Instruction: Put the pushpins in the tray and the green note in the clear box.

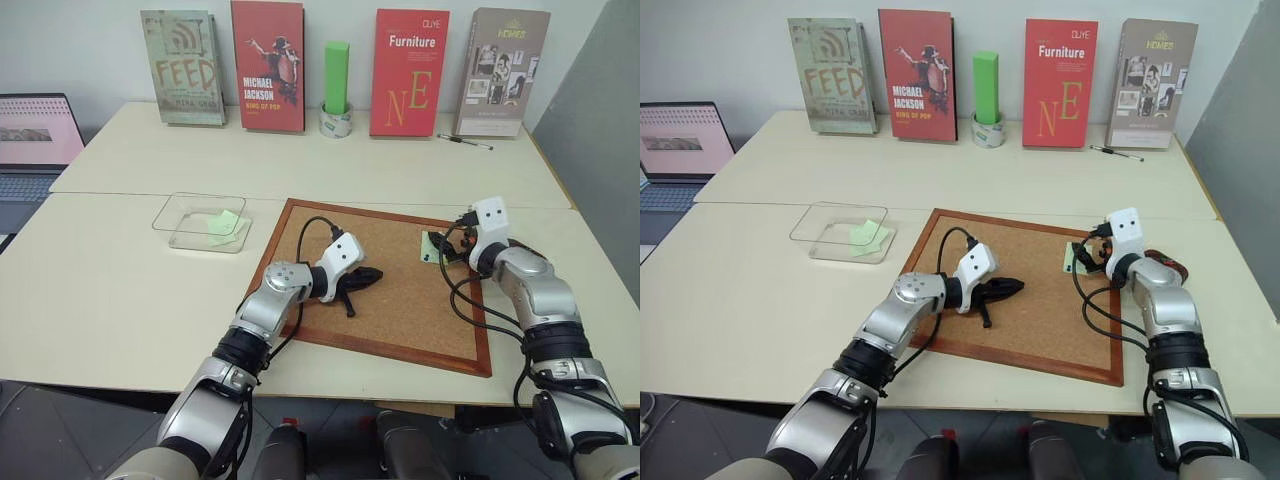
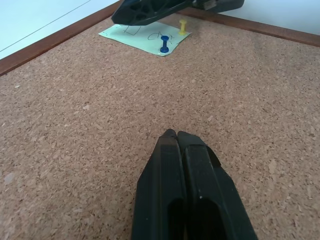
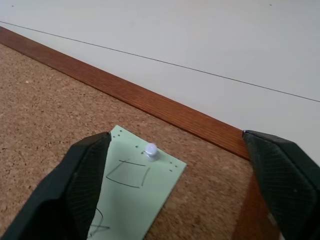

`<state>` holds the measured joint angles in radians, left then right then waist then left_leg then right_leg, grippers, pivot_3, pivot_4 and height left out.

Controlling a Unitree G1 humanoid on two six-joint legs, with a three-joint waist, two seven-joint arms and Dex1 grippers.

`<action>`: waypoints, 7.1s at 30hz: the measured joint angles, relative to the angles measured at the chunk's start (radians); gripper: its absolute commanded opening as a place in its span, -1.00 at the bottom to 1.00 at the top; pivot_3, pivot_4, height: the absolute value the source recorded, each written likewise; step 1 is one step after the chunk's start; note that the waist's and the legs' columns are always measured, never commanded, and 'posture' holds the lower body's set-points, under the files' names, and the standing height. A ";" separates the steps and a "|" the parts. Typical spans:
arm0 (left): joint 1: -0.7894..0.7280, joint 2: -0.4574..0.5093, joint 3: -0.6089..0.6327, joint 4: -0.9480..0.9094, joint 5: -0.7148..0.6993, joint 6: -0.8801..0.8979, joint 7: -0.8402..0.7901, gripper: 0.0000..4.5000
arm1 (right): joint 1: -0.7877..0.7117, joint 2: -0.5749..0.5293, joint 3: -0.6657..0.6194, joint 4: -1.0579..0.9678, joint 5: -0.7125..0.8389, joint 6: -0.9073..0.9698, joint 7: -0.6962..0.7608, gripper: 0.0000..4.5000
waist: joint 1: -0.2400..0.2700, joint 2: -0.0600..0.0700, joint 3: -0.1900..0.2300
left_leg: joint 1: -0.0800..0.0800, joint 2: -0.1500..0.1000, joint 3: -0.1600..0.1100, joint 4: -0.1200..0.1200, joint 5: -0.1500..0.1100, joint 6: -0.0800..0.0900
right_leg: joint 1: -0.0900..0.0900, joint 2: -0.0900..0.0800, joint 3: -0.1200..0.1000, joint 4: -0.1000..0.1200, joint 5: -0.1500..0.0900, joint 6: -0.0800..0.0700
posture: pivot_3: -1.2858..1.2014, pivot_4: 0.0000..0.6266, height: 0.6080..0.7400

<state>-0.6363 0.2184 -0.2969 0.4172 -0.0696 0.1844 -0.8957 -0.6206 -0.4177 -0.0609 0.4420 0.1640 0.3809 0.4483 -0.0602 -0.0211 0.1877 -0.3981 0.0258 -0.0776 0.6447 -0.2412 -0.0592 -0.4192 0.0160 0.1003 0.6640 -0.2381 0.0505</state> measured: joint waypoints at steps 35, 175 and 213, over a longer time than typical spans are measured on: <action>0.010 0.016 -0.014 -0.055 0.016 0.046 -0.015 -1.00 | 0.034 0.030 -0.004 -0.052 -0.028 -0.044 0.001 -0.98 | 0.000 0.000 0.000 | 0.000 0.000 0.000 0.000 0.000 0.000 | 0.000 0.000 0.000 0.000 0.000 0.000 | 0.03 -0.52 1.00; 0.007 0.030 -0.031 -0.046 0.044 0.029 0.000 -1.00 | 0.422 0.121 -0.012 -0.591 -0.063 0.127 -0.172 -0.55 | -0.020 0.001 -0.001 | 0.008 0.000 -0.001 0.000 0.000 0.000 | 0.009 0.000 0.000 -0.004 -0.003 -0.004 | 0.03 -0.52 1.00; 0.000 0.033 -0.047 -0.039 0.054 0.015 0.011 -1.00 | 0.466 -0.078 -0.069 -0.765 -0.138 0.150 -0.193 -0.99 | -0.020 0.001 0.000 | 0.006 0.000 -0.001 -0.001 0.000 0.000 | 0.008 -0.001 0.000 -0.008 -0.004 -0.004 | 0.03 -0.52 1.00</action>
<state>-0.6365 0.2511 -0.3437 0.3780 -0.0156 0.1991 -0.8849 -0.1548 -0.4953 -0.1296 -0.3226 0.0262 0.5308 0.2556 -0.0805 -0.0203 0.1872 -0.3921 0.0256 -0.0782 0.6435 -0.2413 -0.0594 -0.4108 0.0154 0.1007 0.6558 -0.2418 0.0463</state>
